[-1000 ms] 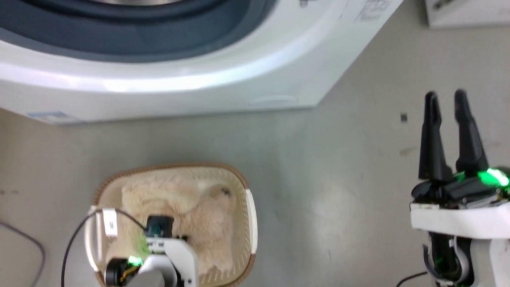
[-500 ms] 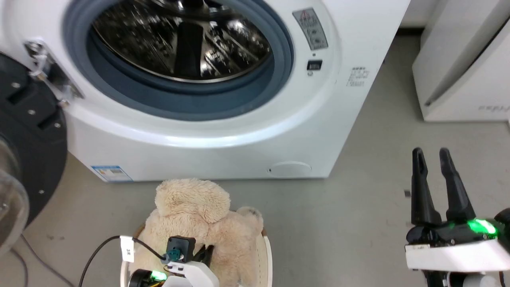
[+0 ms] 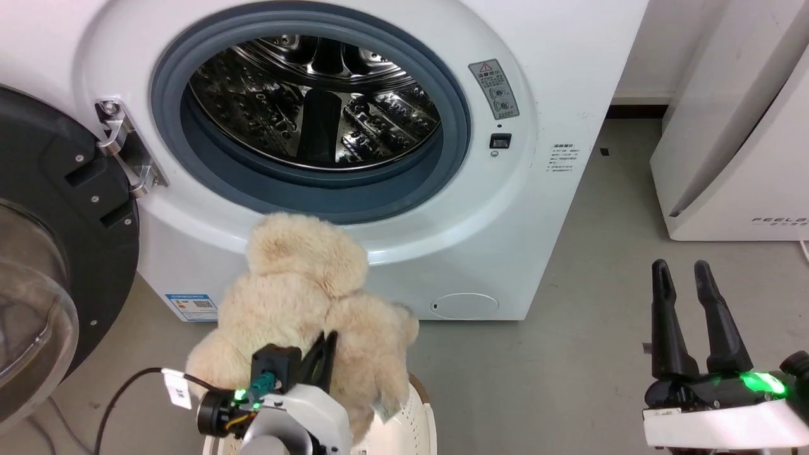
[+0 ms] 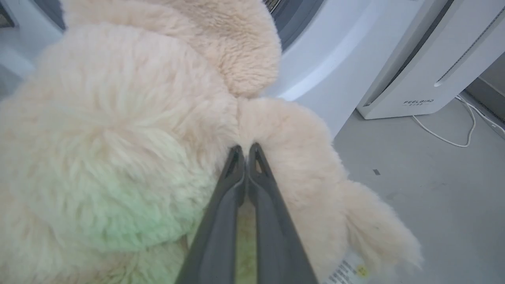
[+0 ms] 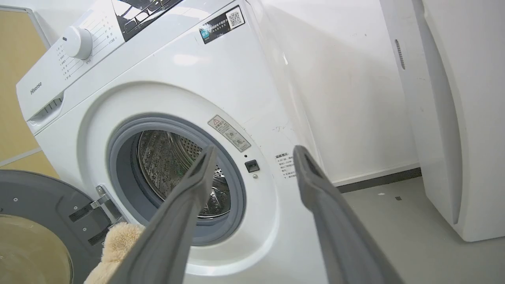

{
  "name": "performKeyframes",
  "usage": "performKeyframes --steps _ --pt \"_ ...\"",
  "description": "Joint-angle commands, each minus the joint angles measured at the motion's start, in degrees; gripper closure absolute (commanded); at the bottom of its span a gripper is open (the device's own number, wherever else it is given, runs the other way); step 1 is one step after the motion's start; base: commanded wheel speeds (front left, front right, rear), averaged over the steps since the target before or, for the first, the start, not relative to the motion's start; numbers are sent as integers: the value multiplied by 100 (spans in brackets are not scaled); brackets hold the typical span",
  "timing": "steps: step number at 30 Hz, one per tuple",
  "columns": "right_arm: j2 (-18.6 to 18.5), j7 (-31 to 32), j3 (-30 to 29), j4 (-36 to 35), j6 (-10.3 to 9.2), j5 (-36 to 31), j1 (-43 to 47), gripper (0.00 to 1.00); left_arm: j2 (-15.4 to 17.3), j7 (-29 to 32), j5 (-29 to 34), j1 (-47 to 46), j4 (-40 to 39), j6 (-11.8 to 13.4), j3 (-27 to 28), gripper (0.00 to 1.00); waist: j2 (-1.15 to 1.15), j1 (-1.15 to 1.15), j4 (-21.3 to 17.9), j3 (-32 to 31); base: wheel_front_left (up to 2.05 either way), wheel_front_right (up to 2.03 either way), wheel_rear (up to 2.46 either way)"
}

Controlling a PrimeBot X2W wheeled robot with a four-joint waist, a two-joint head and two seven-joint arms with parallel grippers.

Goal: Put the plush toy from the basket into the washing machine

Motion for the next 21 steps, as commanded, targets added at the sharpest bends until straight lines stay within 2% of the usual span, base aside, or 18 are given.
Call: performKeyframes --steps 1,13,21 --pt "-1 -25 -16 -19 -4 6 59 0 23 -32 42 -82 -115 39 61 100 0 1 -8 8 0 0 0" --pt "-1 -25 38 -47 -4 15 -84 0 101 -32 99 -956 -438 93 435 100 0 1 -230 195 0 0 0" --pt "-1 -25 62 -128 -4 12 -382 0 349 -32 161 -1979 -187 66 755 100 0 1 -547 734 0 0 0"
